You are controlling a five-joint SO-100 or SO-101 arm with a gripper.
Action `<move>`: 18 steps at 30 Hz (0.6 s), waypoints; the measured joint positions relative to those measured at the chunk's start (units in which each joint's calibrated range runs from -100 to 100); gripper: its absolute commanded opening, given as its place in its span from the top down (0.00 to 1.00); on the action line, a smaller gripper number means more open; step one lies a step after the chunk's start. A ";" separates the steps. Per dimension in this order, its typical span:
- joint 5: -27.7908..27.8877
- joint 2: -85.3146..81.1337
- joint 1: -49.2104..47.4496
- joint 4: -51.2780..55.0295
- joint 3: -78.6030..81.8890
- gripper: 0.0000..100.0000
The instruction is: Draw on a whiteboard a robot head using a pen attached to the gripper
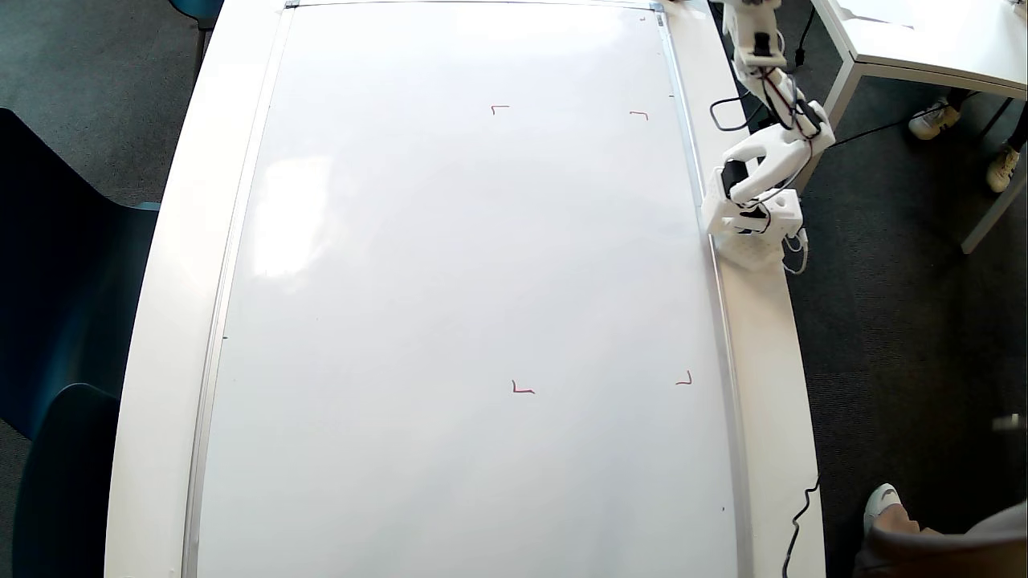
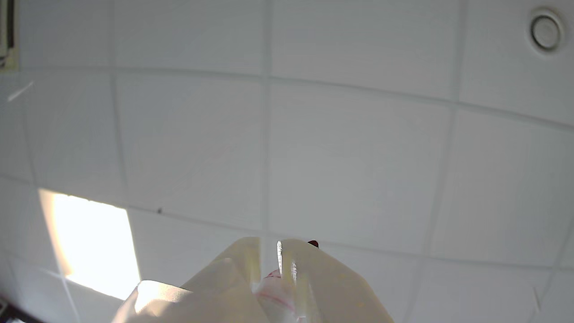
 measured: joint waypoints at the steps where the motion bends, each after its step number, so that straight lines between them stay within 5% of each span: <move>1: 0.11 3.90 0.38 3.89 -5.85 0.99; 13: 0.16 18.13 1.81 9.21 -12.97 0.99; 18: 0.26 18.55 2.11 23.73 -8.59 0.99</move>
